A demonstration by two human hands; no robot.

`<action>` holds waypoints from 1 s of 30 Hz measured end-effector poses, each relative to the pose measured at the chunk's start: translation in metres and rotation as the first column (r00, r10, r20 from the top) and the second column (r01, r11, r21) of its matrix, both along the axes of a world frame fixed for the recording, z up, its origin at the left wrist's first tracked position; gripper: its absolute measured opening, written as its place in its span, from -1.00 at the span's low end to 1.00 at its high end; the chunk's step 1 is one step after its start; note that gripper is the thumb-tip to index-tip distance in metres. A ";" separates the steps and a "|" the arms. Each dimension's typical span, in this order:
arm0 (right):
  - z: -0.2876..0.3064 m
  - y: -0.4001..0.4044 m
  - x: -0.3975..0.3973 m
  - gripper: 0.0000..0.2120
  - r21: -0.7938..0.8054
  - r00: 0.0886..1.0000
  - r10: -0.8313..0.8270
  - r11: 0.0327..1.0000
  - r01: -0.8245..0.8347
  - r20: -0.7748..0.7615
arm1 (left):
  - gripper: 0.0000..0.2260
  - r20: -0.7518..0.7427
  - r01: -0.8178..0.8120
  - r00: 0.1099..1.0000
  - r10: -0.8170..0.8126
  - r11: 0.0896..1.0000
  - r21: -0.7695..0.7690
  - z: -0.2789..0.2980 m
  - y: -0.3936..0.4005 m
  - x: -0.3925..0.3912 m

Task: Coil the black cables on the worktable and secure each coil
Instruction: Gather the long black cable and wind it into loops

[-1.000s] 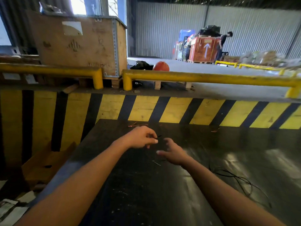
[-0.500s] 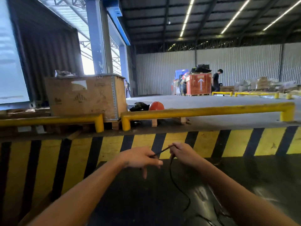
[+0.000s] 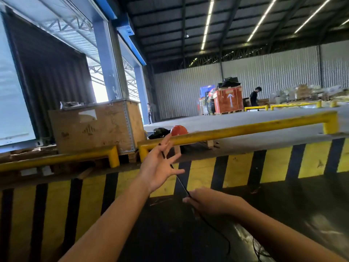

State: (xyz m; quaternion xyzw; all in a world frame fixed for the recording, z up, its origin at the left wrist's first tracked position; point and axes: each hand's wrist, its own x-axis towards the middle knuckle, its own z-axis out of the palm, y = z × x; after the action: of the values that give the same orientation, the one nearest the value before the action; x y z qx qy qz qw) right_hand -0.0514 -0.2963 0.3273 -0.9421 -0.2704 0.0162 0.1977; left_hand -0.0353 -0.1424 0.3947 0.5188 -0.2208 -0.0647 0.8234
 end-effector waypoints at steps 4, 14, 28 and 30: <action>0.003 -0.036 0.004 -0.80 -0.055 0.987 0.026 0.998 -0.036 -0.161 | -0.63 0.056 -0.202 0.978 0.199 0.978 0.048 0.004 0.026 0.018; 0.081 -0.084 0.021 -0.85 0.170 0.849 -0.104 0.985 0.017 0.518 | -0.49 -0.169 0.155 0.985 -0.017 0.502 0.851 -0.034 0.049 0.035; -0.048 -0.023 0.027 -0.79 0.167 0.998 -0.047 0.985 0.038 0.046 | -0.58 -0.133 0.474 0.881 -0.454 0.845 0.247 -0.003 -0.017 0.012; -0.046 -0.010 0.004 -0.76 0.140 0.998 0.059 0.988 -0.060 0.012 | -0.57 -0.072 0.256 0.966 -0.246 0.904 0.343 -0.004 -0.019 0.018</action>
State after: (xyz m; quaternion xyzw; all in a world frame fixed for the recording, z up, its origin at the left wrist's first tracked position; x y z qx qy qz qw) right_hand -0.0477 -0.3061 0.2812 -0.9173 -0.2998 -0.0009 0.2620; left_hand -0.0169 -0.1615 0.3909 0.6231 -0.2597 -0.2153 0.7057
